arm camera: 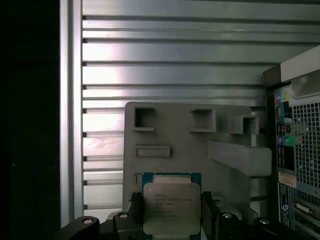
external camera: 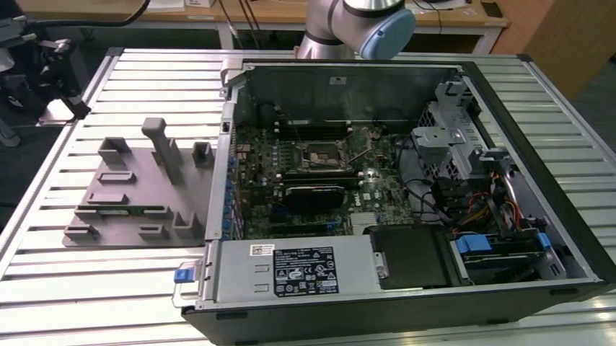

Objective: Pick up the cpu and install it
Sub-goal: 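Pick up the cpu and move it towards the insertion slot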

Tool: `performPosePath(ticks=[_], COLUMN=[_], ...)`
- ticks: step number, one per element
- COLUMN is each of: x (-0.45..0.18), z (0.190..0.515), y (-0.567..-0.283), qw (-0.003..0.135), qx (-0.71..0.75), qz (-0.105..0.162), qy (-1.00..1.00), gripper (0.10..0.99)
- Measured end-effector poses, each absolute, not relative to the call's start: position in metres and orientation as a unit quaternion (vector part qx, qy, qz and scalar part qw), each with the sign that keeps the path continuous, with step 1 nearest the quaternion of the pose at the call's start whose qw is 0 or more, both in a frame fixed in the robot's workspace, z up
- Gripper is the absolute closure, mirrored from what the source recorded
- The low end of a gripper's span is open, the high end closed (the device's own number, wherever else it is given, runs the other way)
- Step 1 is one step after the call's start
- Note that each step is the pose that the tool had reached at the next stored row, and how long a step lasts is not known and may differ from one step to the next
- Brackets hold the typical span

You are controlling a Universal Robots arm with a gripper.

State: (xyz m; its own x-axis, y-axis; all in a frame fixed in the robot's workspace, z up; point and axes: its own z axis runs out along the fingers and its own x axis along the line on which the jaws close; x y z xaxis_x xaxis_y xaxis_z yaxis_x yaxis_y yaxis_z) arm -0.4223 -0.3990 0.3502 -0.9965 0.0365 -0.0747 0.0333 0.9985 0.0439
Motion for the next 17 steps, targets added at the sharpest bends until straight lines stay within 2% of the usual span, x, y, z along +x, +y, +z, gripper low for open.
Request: performPosePath(ticks=[17], x=[-0.403], z=[0.358], y=[-0.399], qw=[0.038], qx=[0.017], qz=[0.021], qy=[0.999], gripper=[0.541])
